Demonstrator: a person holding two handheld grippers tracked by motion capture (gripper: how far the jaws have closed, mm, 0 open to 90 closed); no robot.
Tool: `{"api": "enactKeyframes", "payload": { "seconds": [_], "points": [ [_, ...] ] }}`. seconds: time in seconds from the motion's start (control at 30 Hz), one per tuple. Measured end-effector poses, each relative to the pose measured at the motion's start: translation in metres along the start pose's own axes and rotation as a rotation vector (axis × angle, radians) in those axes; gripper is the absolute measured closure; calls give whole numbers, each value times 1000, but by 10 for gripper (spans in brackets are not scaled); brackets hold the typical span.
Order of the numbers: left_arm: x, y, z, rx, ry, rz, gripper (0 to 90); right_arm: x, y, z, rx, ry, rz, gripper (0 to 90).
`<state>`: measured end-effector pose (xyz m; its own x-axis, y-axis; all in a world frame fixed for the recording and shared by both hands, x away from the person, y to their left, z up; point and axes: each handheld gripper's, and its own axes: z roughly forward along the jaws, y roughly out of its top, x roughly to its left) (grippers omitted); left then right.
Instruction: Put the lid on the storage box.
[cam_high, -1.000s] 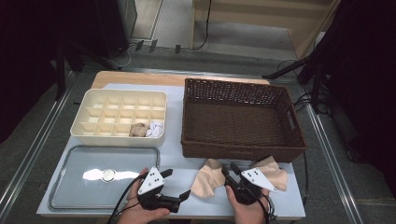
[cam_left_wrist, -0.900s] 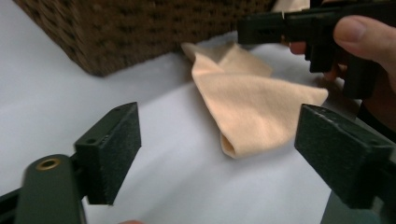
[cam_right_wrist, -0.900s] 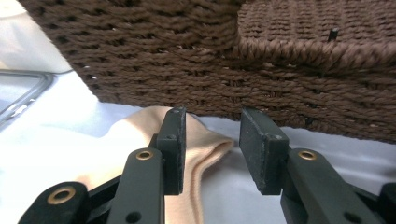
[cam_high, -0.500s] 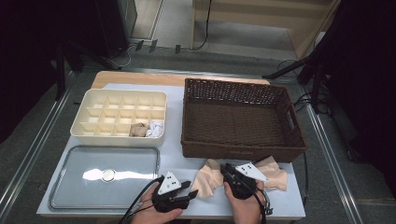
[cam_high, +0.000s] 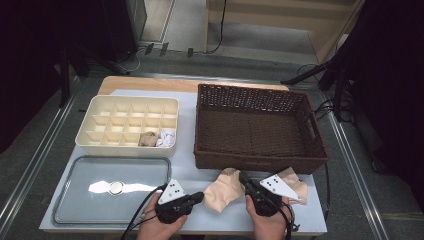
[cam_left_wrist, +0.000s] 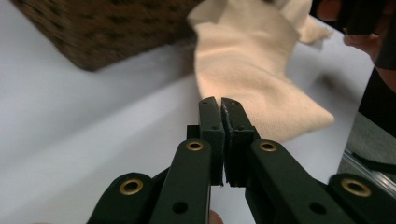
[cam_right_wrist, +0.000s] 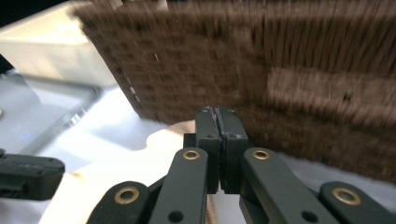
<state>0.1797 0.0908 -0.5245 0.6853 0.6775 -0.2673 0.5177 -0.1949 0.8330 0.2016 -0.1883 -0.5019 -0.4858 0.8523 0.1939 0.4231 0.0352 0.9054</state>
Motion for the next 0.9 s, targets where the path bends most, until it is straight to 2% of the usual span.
{"api": "enactKeyframes", "payload": {
  "seconds": [0.1, 0.17, 0.2, 0.3, 0.5, 0.63, 0.73, 0.8, 0.9],
  "points": [
    [6, 4, -11, -43, 48, 14, 900, 4, 6, -6, -46, 28, -18, 900],
    [10, 6, -16, -57, 60, 17, 900, 6, 6, -6, -54, 33, -30, 900],
    [12, 6, -17, -51, 66, 26, 900, 6, 5, -6, -36, 35, -28, 900],
    [15, 4, -16, -33, 55, 18, 900, 7, -3, -6, -9, 40, -16, 900],
    [13, -1, -6, 6, 34, 17, 894, 1, -20, -12, 46, 14, 14, 893],
    [13, -2, 1, 29, 41, 3, 892, -9, -30, -17, 43, 15, 21, 814],
    [15, -1, 2, 30, 50, -13, 891, -12, -35, -25, 34, 16, 21, 791],
    [15, -1, 3, 30, 59, -21, 890, -10, -39, -30, 36, 43, 5, 797],
    [16, -1, 5, 33, 70, -28, 888, 1, -47, -34, 44, 100, -46, 790]
  ]
}}
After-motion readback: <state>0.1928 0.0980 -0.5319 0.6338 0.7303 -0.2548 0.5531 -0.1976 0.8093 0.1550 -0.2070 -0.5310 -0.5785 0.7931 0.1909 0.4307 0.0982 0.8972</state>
